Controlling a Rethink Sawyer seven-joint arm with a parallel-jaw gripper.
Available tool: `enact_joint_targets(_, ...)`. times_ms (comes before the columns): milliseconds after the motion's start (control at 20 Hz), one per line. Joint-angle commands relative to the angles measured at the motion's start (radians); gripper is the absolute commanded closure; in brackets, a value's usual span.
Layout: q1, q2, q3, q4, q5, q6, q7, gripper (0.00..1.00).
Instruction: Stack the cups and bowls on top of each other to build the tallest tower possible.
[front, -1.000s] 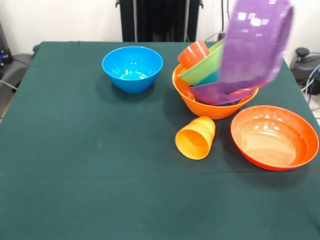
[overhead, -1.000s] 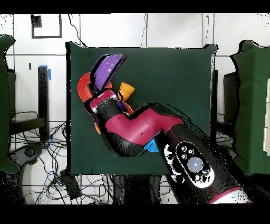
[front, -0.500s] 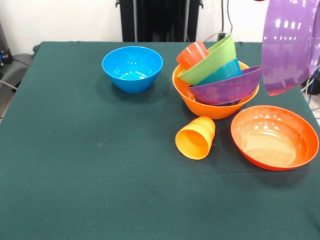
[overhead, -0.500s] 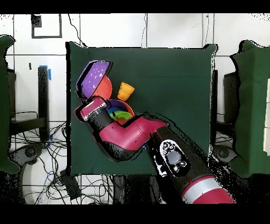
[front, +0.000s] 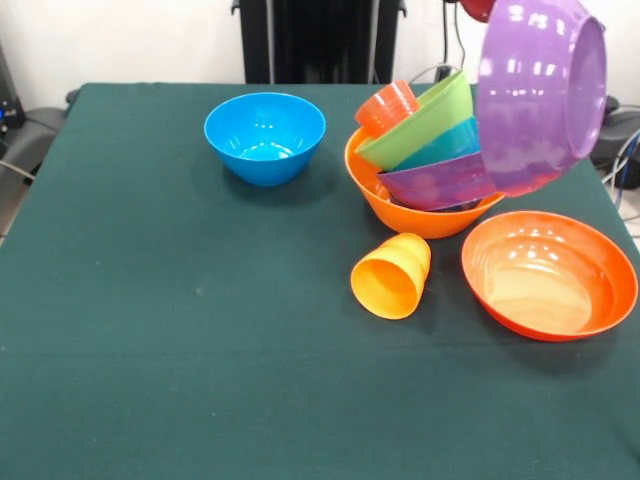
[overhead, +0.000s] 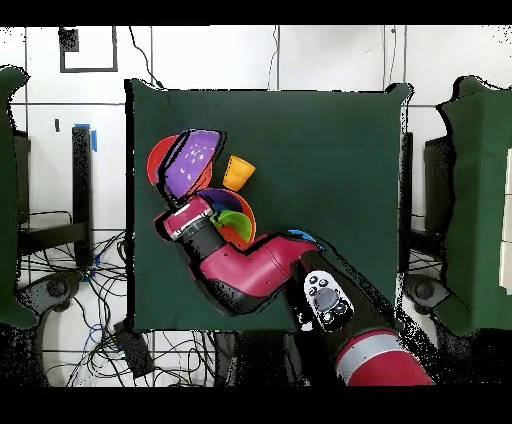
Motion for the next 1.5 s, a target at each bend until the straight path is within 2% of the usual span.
enact_joint_targets(50, 0.061, 0.013, -0.13, -0.013, -0.067, -0.105, -0.222, 1.0)
enact_joint_targets(500, 0.131, -0.016, -0.212, 0.026, -0.042, -0.284, -0.209, 1.0)
enact_joint_targets(700, 0.147, -0.003, -0.246, 0.023, -0.046, -0.354, -0.194, 1.0)
enact_joint_targets(900, 0.159, 0.048, -0.279, 0.007, -0.046, -0.438, -0.21, 1.0)
enact_joint_targets(1500, 0.199, 0.202, -0.394, -0.048, -0.06, -0.592, -0.256, 1.0)
